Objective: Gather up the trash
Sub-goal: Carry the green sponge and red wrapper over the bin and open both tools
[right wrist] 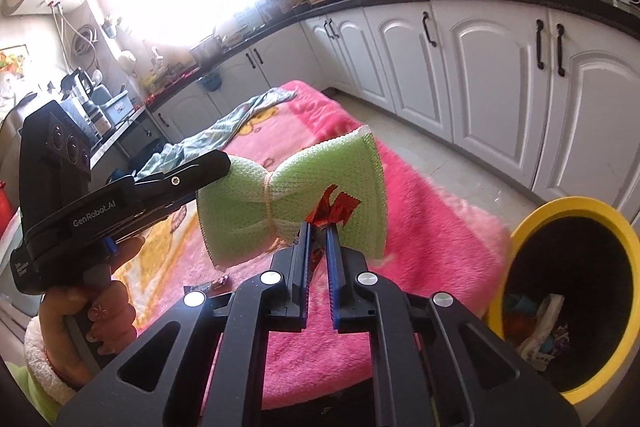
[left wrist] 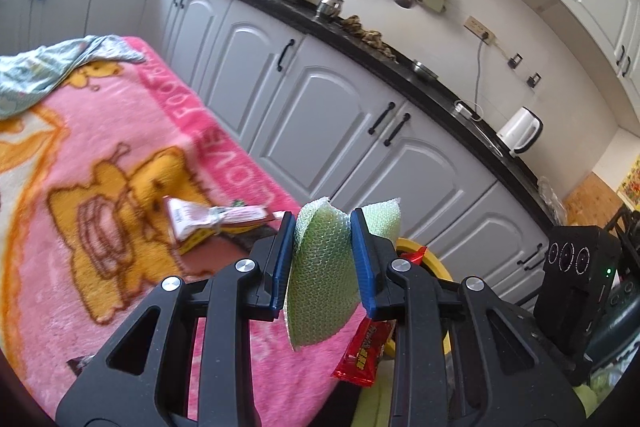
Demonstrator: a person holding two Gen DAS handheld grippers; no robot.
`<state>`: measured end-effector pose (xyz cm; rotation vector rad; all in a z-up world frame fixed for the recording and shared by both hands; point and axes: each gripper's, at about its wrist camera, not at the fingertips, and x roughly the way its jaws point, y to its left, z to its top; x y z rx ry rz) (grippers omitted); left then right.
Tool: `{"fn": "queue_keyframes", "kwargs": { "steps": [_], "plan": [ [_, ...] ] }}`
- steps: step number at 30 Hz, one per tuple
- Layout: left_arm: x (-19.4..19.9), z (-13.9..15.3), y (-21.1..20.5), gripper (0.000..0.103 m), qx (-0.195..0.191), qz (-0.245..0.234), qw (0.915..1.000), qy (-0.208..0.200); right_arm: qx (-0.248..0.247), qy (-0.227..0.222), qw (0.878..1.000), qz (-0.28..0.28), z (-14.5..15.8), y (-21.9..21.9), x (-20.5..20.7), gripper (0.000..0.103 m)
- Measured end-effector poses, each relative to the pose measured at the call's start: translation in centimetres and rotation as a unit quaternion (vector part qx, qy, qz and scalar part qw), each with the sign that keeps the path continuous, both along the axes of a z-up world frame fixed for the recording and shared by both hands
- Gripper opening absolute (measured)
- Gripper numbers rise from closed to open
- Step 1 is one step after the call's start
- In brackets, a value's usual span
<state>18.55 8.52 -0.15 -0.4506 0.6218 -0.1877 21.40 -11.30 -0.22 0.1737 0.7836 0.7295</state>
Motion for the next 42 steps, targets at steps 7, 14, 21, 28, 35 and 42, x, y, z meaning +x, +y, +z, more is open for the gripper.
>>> {"fn": "queue_keyframes", "kwargs": {
  "steps": [7,14,21,28,35,42],
  "plan": [
    [1.2,1.1,-3.1,0.021,0.009,-0.021,0.9997,-0.012,0.01,-0.008,0.999,-0.035,0.7,-4.6,0.4,0.008],
    [2.2,1.8,-5.3,0.021,0.016,-0.037,0.999,-0.017,0.026,-0.018,0.998,-0.062,1.6,-8.2,0.5,0.008],
    [3.2,2.1,-8.1,0.021,0.024,-0.061,0.9977,-0.018,0.031,-0.031,0.995,-0.093,2.2,-11.7,0.3,0.008],
    [4.1,1.9,-11.2,0.021,0.035,-0.084,0.9957,-0.018,0.034,-0.036,0.991,-0.127,2.1,-15.2,-0.2,0.008],
    [4.9,0.9,-14.6,0.021,0.058,-0.107,0.9925,-0.011,0.036,-0.042,0.985,-0.163,1.9,-18.5,-0.5,0.008],
    [6.1,-1.2,-18.6,0.023,0.084,-0.138,0.9867,0.009,0.038,-0.026,0.98,-0.192,0.7,-21.5,-0.2,0.008]
  ]
}}
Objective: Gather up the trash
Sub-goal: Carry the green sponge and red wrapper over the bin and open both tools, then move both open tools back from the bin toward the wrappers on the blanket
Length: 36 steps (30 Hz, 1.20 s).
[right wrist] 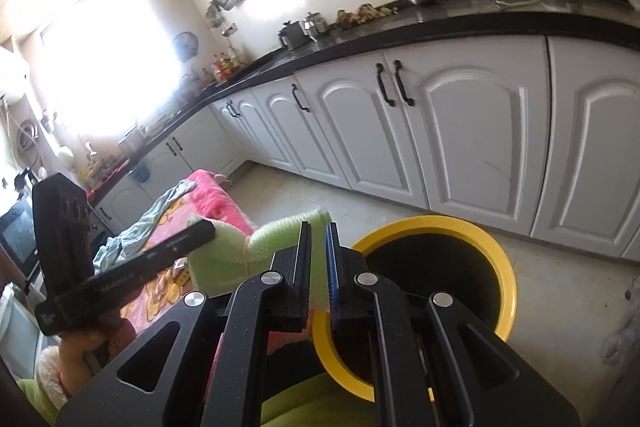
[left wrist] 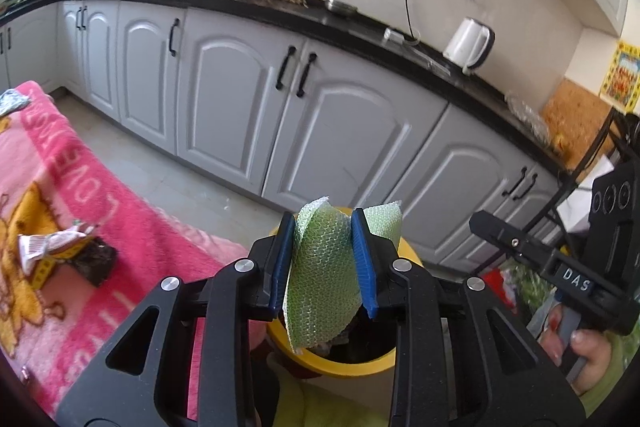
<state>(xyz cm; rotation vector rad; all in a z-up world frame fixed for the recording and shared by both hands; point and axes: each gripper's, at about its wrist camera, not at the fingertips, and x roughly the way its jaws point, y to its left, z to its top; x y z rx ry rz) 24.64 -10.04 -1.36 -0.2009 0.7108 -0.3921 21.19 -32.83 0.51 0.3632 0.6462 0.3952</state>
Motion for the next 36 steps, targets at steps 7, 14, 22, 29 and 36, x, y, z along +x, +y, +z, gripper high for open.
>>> {"fn": "queue_keyframes", "kwargs": {
  "steps": [7,14,22,29,36],
  "plan": [
    [1.0,-3.2,-2.6,0.025,0.023,-0.02,0.999,0.032,-0.009,0.052,0.998,-0.014,-3.1,-1.3,1.1,0.008],
    [1.5,-5.4,-3.6,0.038,0.03,-0.026,0.9978,0.053,-0.012,0.09,0.995,-0.038,-5.6,-2.6,2.0,0.034],
    [1.3,-6.0,-2.3,0.067,0.027,-0.003,0.9977,0.063,-0.013,0.088,0.995,-0.045,-5.6,-2.5,2.0,0.054],
    [0.7,-5.4,-0.3,0.084,0.022,0.02,0.9979,0.058,-0.025,0.072,0.996,-0.037,-4.8,-1.5,1.6,0.067],
    [0.0,-4.5,1.6,0.092,0.016,0.039,0.9978,0.051,-0.037,0.058,0.997,-0.03,-4.2,-0.6,1.2,0.076]
  ]
}}
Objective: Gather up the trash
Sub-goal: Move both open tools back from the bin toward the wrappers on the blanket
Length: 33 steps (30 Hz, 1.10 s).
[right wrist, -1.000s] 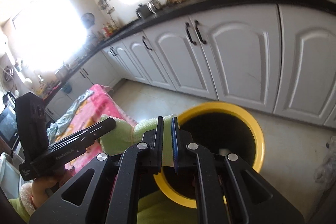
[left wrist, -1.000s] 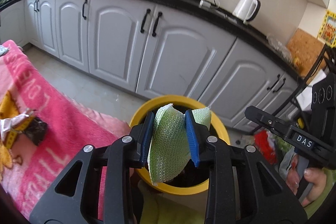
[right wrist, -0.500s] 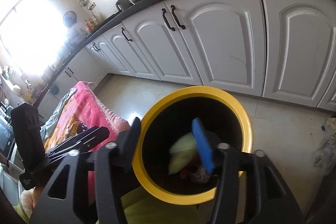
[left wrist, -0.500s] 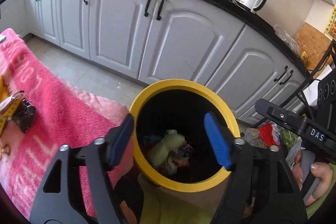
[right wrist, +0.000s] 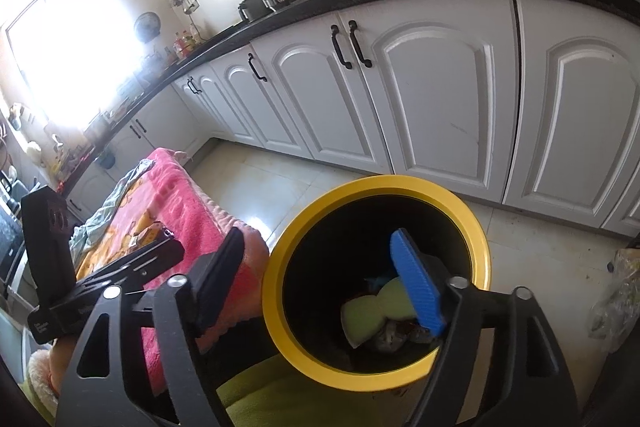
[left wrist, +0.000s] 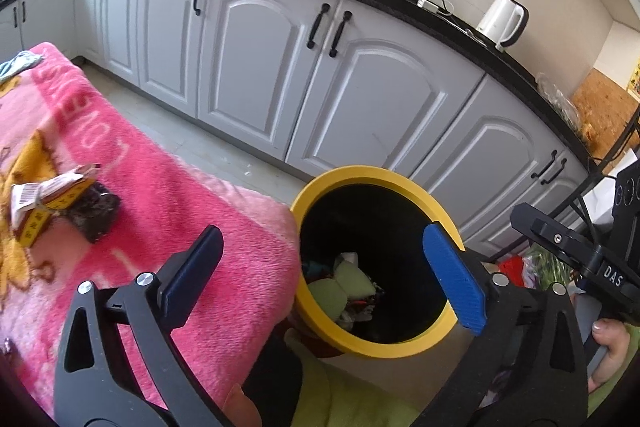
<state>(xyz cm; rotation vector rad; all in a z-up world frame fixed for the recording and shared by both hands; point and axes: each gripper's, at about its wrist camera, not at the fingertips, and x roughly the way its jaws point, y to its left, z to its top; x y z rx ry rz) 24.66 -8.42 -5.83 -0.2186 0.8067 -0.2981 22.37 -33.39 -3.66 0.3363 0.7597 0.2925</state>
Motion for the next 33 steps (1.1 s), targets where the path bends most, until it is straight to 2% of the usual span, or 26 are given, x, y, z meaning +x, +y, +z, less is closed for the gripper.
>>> {"fn": "queue_keyframes", "kwargs": {
  "steps": [18,21,33],
  "plan": [
    [-2.2,2.3,4.7,0.092,-0.024,0.047,0.9983,-0.024,-0.045,-0.044,0.997,0.04,2.1,3.6,-1.6,0.077],
    [-2.7,2.6,5.4,0.092,-0.026,0.053,0.9978,-0.028,-0.053,-0.053,0.996,0.045,2.6,4.1,-2.0,0.085],
    [-4.5,3.4,8.7,0.092,-0.039,0.084,0.9949,-0.041,-0.09,-0.097,0.987,0.086,4.3,7.6,-3.6,0.088]
  ]
}}
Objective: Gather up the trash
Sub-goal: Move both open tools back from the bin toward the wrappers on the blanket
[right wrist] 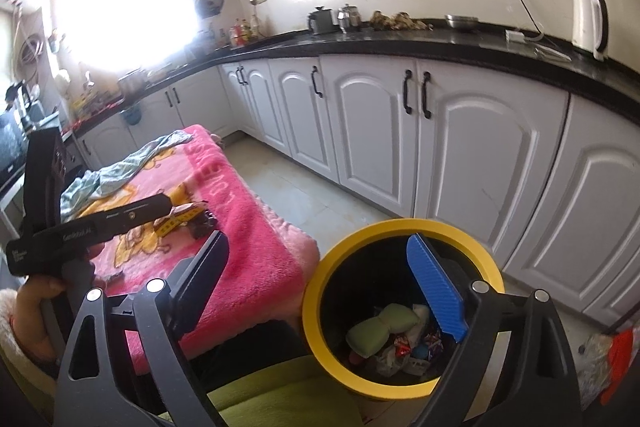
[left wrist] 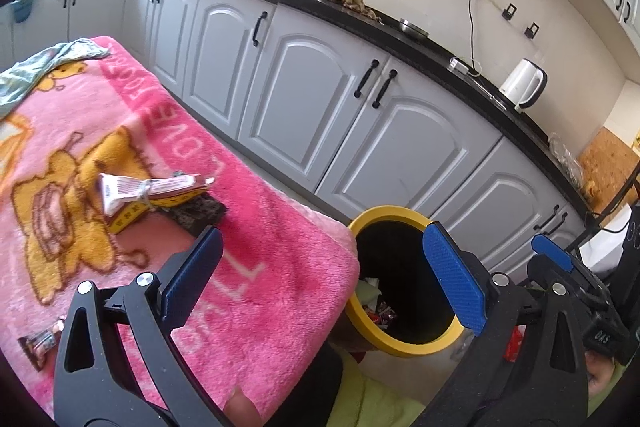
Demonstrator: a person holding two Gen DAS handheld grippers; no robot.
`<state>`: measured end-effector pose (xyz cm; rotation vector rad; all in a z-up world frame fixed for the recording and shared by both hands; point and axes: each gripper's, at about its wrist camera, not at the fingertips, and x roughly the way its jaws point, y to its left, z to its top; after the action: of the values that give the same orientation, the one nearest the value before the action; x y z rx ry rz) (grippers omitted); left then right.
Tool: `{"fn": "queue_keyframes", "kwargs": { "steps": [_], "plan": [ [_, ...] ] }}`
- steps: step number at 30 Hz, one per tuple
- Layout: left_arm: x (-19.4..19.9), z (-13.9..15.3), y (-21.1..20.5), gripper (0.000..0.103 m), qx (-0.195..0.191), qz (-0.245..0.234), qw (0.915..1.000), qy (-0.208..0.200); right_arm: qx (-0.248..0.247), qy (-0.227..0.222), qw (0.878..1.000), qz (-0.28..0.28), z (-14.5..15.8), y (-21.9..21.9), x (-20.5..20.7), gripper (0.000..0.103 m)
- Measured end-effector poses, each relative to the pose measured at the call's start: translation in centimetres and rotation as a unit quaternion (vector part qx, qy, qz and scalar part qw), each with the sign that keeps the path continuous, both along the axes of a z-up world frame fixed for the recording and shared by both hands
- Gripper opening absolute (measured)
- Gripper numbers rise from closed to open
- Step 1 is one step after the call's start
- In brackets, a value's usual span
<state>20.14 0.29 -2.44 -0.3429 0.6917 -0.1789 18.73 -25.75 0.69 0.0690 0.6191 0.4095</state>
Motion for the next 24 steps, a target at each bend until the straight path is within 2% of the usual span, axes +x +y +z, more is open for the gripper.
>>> {"fn": "queue_keyframes", "kwargs": {
  "steps": [12,24],
  "plan": [
    [-1.5,0.0,3.8,0.092,-0.016,0.038,0.9991,-0.005,-0.035,-0.022,0.998,0.049,0.5,4.0,-1.3,0.088],
    [-2.6,-0.7,8.5,0.092,-0.03,0.086,0.9958,-0.001,-0.063,-0.023,0.991,0.112,-0.2,9.5,-2.3,0.088]
  ]
}}
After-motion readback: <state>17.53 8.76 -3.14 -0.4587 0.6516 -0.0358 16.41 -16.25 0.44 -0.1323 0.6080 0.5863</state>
